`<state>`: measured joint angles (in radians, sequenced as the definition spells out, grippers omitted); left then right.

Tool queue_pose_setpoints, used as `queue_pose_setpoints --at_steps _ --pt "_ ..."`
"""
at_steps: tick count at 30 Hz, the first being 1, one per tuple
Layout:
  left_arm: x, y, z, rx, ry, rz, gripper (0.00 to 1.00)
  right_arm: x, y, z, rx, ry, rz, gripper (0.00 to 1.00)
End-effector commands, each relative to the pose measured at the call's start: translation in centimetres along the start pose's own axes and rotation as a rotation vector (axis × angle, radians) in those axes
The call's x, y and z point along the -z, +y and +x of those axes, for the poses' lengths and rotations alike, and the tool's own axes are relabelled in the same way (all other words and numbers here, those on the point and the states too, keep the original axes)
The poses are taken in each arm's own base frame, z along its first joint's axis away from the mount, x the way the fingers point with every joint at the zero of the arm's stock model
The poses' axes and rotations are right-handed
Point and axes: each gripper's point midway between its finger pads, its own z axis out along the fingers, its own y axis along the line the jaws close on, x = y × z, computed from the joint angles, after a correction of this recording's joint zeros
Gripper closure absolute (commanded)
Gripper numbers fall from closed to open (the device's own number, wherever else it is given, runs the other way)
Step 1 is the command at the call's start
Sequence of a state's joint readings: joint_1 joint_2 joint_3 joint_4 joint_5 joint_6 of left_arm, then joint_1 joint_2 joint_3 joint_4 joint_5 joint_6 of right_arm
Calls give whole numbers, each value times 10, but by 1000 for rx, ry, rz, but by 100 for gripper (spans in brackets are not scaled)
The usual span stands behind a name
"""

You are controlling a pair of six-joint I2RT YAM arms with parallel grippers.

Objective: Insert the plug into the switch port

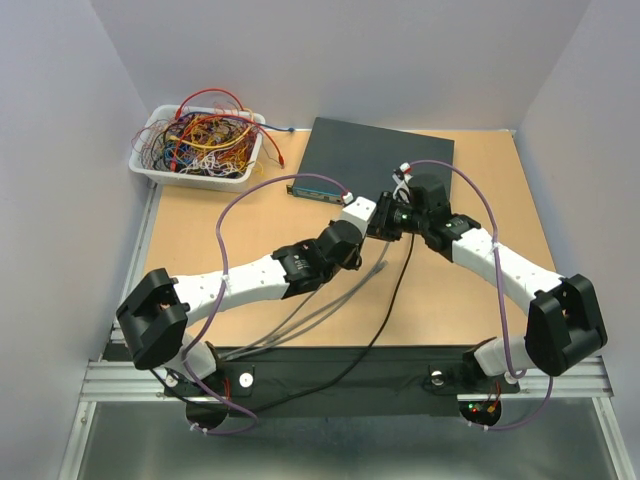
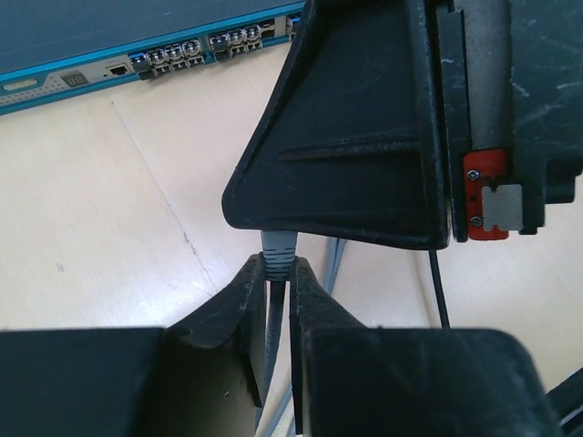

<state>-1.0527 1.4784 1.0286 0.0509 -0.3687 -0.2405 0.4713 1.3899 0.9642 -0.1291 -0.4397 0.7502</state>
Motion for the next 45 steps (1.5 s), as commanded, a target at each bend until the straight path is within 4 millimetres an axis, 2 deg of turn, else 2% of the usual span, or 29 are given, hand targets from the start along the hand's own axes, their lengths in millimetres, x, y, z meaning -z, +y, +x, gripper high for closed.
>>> queue_pose_setpoints --at_steps 1,2,3,4,5,6,9,10,11,13,14,15,17,18,19,20,21,22,23,26,28,29,36,38,39,41,42,43,45 --pt "4 -9 -24 13 -69 27 95 6 14 -9 53 -34 -23 83" --pt "4 -9 -24 11 -69 27 95 6 12 -9 57 -35 -10 67" --pt "5 -8 -24 5 -69 26 96 7 13 -13 74 -47 -1 39" --pt "7 -8 -24 2 -70 27 96 8 12 -18 85 -61 16 32" --pt "8 -4 -19 -4 -61 18 96 10 2 -21 87 -79 72 27" --pt "9 -2 -20 -1 -64 14 96 12 5 -30 118 -104 86 14" --pt "9 6 -7 3 -29 21 96 19 -7 -47 169 -162 192 11" --pt "7 16 -7 24 -24 12 96 24 -6 -60 184 -196 211 10" --pt "5 20 2 28 -4 16 96 29 -14 -71 194 -243 271 10" --pt "2 26 7 47 13 47 97 42 -32 -93 215 -293 362 7" --pt "-2 39 11 60 24 31 97 50 -40 -111 212 -343 409 6" --pt "-4 37 12 67 29 64 97 57 -47 -121 205 -361 430 6" --pt "-16 46 18 78 56 98 100 77 -93 -160 124 -408 496 6" --pt "-17 49 13 85 48 104 100 78 -87 -163 133 -411 480 6" --pt "-27 55 22 85 77 95 100 80 -112 -174 102 -413 527 6" --pt "-33 57 18 83 79 98 100 81 -120 -180 97 -416 544 6" --pt "-45 61 30 78 125 110 100 78 -134 -189 88 -413 572 6" --pt "-52 63 31 76 137 112 100 77 -140 -192 79 -413 582 6" --pt "-59 63 24 76 130 117 100 74 -148 -194 67 -406 595 6" --pt "-85 72 38 88 180 115 100 67 -166 -201 33 -402 623 6" --pt "-105 85 35 118 186 85 100 55 -184 -203 -1 -378 639 6" --pt "-112 87 23 126 165 88 100 47 -193 -199 -15 -353 639 6" --pt "-138 108 12 156 161 30 100 31 -219 -195 -39 -325 656 7" --pt "-146 114 18 166 185 8 100 29 -228 -195 -51 -317 662 7" --pt "-148 117 13 172 184 1 100 27 -228 -196 -52 -320 656 7" --pt "-155 119 21 178 207 -3 100 24 -233 -194 -63 -307 650 7" --pt "-157 120 18 180 210 -4 100 23 -234 -195 -61 -309 647 7" --pt "-161 121 26 182 233 -7 100 23 -235 -193 -64 -306 647 7" --pt "-164 120 25 189 258 -13 100 21 -235 -192 -64 -302 643 7"
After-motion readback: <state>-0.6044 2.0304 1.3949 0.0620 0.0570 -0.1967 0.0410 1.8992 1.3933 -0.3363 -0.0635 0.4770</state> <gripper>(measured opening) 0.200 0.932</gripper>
